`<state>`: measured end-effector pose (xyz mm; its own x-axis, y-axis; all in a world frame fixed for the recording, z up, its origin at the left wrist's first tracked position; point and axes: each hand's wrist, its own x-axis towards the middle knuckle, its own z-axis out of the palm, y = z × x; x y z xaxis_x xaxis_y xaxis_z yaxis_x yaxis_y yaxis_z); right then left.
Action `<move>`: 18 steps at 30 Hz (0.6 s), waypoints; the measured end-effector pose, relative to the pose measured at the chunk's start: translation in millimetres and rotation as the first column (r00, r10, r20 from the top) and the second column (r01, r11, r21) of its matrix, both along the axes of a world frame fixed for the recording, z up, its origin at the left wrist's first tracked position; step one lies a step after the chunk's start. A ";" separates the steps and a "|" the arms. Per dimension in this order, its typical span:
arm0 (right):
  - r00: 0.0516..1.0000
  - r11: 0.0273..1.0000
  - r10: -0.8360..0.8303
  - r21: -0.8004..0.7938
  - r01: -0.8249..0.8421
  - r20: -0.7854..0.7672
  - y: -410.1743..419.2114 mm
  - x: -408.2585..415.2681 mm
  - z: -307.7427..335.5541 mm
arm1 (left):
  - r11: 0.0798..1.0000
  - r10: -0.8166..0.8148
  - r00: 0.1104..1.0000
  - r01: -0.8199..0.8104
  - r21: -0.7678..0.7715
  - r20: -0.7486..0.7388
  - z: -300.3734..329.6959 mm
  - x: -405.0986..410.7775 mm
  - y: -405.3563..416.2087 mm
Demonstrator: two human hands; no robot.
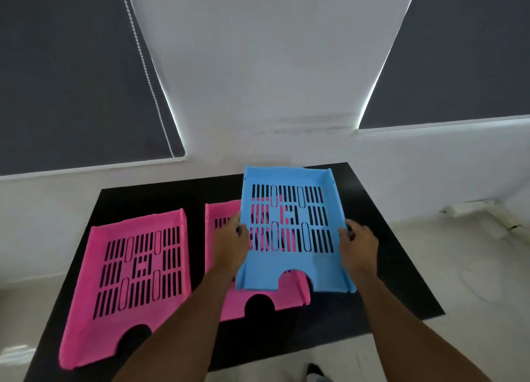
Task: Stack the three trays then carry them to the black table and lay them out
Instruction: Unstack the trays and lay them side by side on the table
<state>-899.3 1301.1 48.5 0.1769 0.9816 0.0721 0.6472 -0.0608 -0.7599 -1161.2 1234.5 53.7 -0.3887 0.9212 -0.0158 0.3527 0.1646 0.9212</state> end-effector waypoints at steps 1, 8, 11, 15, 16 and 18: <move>1.000 1.000 -0.014 0.005 0.013 0.017 4.2 13.4 -1.3 | 1.000 -0.015 1.000 0.015 -0.001 0.001 -0.9 11.8 6.9; 0.994 1.000 0.022 -0.001 -0.022 0.111 52.0 110.8 -9.2 | 1.000 -0.006 1.000 0.006 -0.023 -0.001 -20.6 101.0 56.5; 0.994 1.000 0.014 0.014 -0.015 0.111 76.4 148.1 -9.7 | 0.999 0.007 1.000 -0.007 -0.031 0.006 -30.6 140.0 74.1; 0.994 0.999 0.020 -0.036 -0.016 0.111 105.9 187.3 -15.8 | 0.996 0.005 0.999 -0.009 -0.088 -0.036 -42.9 177.0 90.4; 0.994 0.999 0.026 -0.037 -0.022 0.111 109.5 191.9 -18.4 | 0.994 -0.009 0.999 0.005 -0.109 -0.045 -44.7 181.7 90.6; 0.993 0.998 0.041 -0.045 -0.037 0.112 115.2 198.4 -24.9 | 0.989 -0.027 0.998 0.018 -0.147 -0.059 -47.0 189.3 91.2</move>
